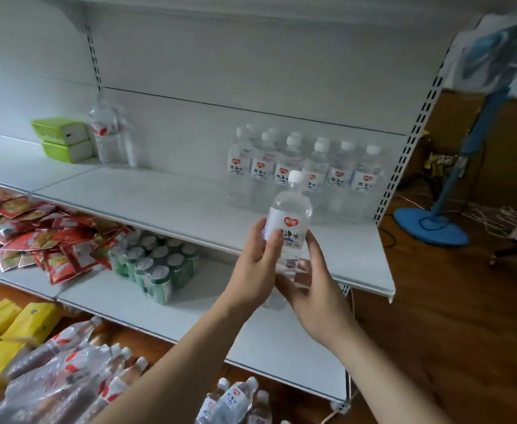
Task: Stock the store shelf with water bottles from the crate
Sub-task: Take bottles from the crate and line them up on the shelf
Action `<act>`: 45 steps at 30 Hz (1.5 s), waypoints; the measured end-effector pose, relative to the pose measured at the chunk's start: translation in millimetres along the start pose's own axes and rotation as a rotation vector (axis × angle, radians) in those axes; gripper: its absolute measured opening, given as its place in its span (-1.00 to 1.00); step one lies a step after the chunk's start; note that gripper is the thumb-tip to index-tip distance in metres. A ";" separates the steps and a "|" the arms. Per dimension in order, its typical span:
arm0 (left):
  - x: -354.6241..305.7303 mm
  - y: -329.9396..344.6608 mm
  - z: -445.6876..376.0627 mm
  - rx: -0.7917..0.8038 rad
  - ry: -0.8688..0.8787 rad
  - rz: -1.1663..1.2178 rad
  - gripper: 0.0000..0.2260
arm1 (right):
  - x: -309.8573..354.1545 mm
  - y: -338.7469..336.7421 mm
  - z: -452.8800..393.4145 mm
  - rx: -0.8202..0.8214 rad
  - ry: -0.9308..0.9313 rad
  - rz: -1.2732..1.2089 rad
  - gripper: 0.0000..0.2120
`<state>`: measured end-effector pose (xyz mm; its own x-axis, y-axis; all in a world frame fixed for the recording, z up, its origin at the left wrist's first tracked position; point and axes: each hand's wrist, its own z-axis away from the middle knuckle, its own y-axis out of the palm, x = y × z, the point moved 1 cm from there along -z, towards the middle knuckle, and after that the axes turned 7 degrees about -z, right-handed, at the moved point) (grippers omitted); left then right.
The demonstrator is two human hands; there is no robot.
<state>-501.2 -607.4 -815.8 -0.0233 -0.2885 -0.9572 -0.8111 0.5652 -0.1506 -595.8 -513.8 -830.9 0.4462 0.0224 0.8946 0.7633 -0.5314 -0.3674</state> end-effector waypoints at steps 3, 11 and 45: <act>-10.3 24.1 -27.2 0.035 0.059 -0.013 -0.65 | -10.0 -19.7 -16.7 -0.096 -0.025 0.035 -0.18; 3.0 75.4 -92.9 0.132 0.146 -0.168 -0.63 | -52.6 -67.3 -75.2 -0.233 -0.014 0.166 -0.16; 84.2 88.4 -162.0 0.007 0.145 -0.634 -0.58 | -104.2 -58.2 -143.3 -0.362 0.117 0.509 -0.42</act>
<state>-669.5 -706.9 -869.6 0.3795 -0.6688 -0.6393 -0.6897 0.2561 -0.6773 -753.7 -606.5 -866.3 0.6419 -0.3904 0.6599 0.2533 -0.7044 -0.6631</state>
